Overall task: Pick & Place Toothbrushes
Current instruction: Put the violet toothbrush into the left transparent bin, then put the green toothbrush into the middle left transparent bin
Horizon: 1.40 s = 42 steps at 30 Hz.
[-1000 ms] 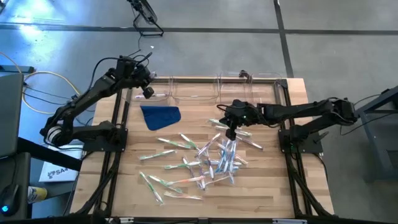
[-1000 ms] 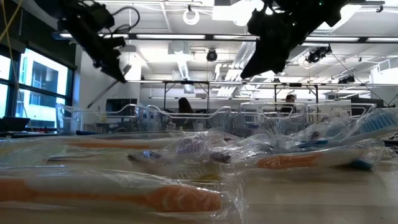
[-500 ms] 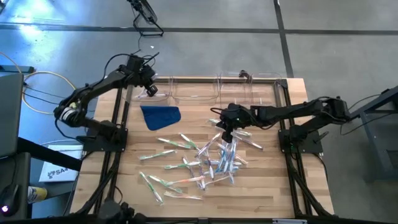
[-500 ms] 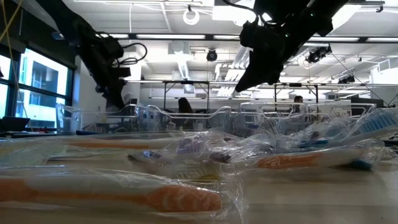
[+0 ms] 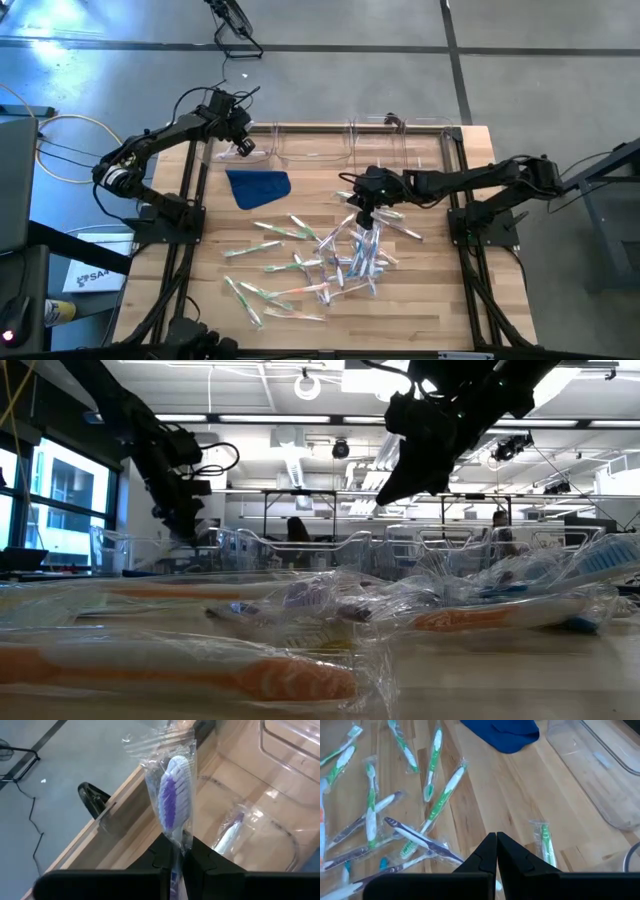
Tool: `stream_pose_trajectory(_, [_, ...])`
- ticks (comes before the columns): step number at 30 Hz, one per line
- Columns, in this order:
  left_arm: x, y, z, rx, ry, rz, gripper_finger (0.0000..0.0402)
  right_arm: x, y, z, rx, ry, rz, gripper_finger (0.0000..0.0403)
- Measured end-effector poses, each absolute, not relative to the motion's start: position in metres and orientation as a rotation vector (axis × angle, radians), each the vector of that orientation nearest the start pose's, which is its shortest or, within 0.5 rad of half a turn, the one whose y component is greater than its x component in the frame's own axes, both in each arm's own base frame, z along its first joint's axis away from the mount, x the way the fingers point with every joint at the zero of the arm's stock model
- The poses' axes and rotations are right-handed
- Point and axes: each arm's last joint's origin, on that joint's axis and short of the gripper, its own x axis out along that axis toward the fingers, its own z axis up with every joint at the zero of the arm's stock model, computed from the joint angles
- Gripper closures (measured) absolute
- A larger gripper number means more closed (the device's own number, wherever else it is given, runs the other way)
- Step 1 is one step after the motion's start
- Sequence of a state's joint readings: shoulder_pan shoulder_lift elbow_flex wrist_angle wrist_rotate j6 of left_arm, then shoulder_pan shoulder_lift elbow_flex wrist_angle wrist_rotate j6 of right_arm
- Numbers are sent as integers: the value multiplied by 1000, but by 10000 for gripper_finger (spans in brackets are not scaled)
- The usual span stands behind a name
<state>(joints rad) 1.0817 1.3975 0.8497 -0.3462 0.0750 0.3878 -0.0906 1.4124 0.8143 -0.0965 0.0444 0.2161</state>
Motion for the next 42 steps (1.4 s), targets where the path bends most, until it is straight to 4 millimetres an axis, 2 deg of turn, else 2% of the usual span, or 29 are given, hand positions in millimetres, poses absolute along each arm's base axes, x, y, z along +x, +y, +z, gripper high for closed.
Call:
stream_pose_trajectory(9, [131,242,212,-163,943,774,259,288,-28,214,221,675,-204,399])
stream_pose_trajectory(12, [132,242,212,-161,936,772,237,288,-28,214,221,675,-204,399])
stream_pose_trajectory(16, [133,243,215,-169,910,740,231,288,-28,214,221,675,-204,399])
stream_pose_trajectory(25, [140,251,252,-120,843,666,229,288,-28,214,220,675,-206,398])
stream_pose_trajectory(30, [145,244,267,-52,777,623,237,287,-28,213,219,687,-209,398])
stream_pose_trajectory(37, [164,213,293,150,724,569,298,286,-28,212,222,700,-212,398])
stream_pose_trajectory(42, [169,193,300,279,628,576,359,286,-28,212,222,700,-212,398])
